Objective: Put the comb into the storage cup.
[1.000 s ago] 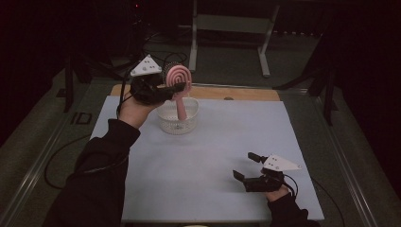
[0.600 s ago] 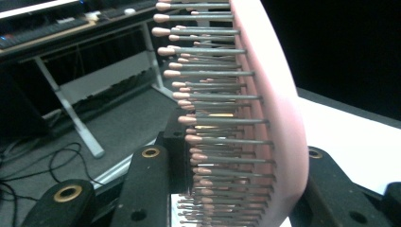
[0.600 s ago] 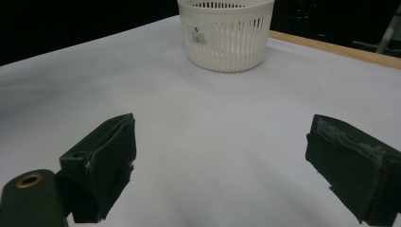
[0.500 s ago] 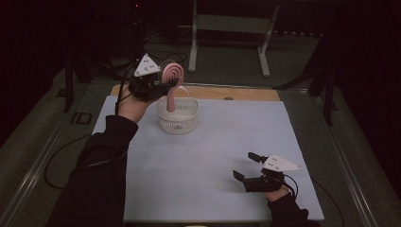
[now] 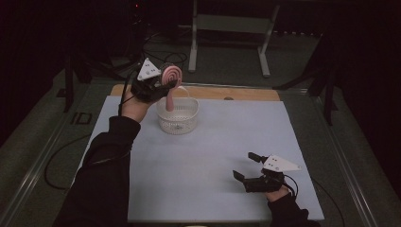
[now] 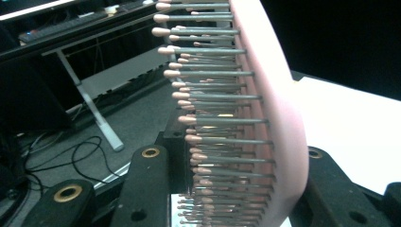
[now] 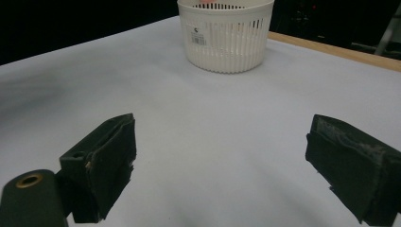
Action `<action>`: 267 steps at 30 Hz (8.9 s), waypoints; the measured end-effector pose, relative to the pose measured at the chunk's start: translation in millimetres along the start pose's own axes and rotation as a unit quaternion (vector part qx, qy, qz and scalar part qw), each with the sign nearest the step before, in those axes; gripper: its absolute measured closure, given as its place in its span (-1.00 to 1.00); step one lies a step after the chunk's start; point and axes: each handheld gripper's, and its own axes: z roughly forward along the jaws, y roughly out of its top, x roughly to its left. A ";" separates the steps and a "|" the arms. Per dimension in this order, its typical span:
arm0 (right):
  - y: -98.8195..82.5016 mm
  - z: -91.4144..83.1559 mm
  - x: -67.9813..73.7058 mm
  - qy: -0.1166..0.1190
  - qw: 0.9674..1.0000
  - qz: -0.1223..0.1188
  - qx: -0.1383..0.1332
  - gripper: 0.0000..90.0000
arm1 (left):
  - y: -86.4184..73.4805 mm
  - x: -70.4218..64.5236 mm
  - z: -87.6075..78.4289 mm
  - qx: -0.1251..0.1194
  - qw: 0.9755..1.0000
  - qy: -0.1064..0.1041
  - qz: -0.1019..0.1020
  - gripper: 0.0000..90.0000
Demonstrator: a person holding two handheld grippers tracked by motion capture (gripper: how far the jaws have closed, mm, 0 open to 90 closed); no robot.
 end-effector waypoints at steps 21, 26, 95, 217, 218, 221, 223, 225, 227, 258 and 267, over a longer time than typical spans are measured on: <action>-0.2 -0.8 -0.6 -0.002 1.000 0.001 -0.001 -0.79 | -36.5 -7.1 32.5 0.026 0.999 0.022 0.020 0.44; -0.4 -0.4 -0.7 -0.001 1.000 0.001 -0.001 -0.79 | -44.0 -9.2 37.9 0.031 0.999 0.023 0.022 0.44; 0.4 -0.7 -1.0 -0.001 1.000 0.004 0.000 -0.79 | -61.3 -79.1 80.0 0.106 0.978 0.002 0.181 0.35; 0.6 0.6 -2.9 -0.002 1.000 0.008 -0.001 -0.79 | -55.8 -72.2 6.8 0.163 0.972 -0.134 0.108 -1.00; 0.7 0.7 -2.9 -0.002 1.000 0.009 -0.002 -0.79 | -56.6 -71.7 4.8 0.162 0.972 -0.134 0.108 -1.00; 0.7 0.9 -2.4 -0.003 1.000 0.008 -0.001 -0.79 | -58.6 -71.0 0.7 0.162 0.972 -0.134 0.107 -1.00; 0.9 1.0 -2.4 -0.004 1.000 0.007 0.000 -0.79 | -60.1 -70.4 -2.1 0.164 0.971 -0.132 0.109 -1.00; 0.9 1.1 -2.4 -0.003 1.000 0.008 -0.002 -0.79 | -62.2 -69.4 -5.3 0.165 0.972 -0.133 0.106 -1.00; 1.0 1.1 -2.1 -0.003 1.000 0.007 -0.001 -0.79 | -63.8 -68.3 -8.5 0.166 0.972 -0.133 0.105 -1.00; 0.9 1.7 -1.8 -0.002 1.000 0.006 0.001 -0.79 | -100.5 -61.9 -50.0 0.181 0.973 -0.112 0.093 -1.00; 1.0 3.1 -0.5 -0.001 1.000 0.003 0.002 -0.79 | -112.1 -62.6 -61.5 0.178 0.974 -0.110 0.085 -1.00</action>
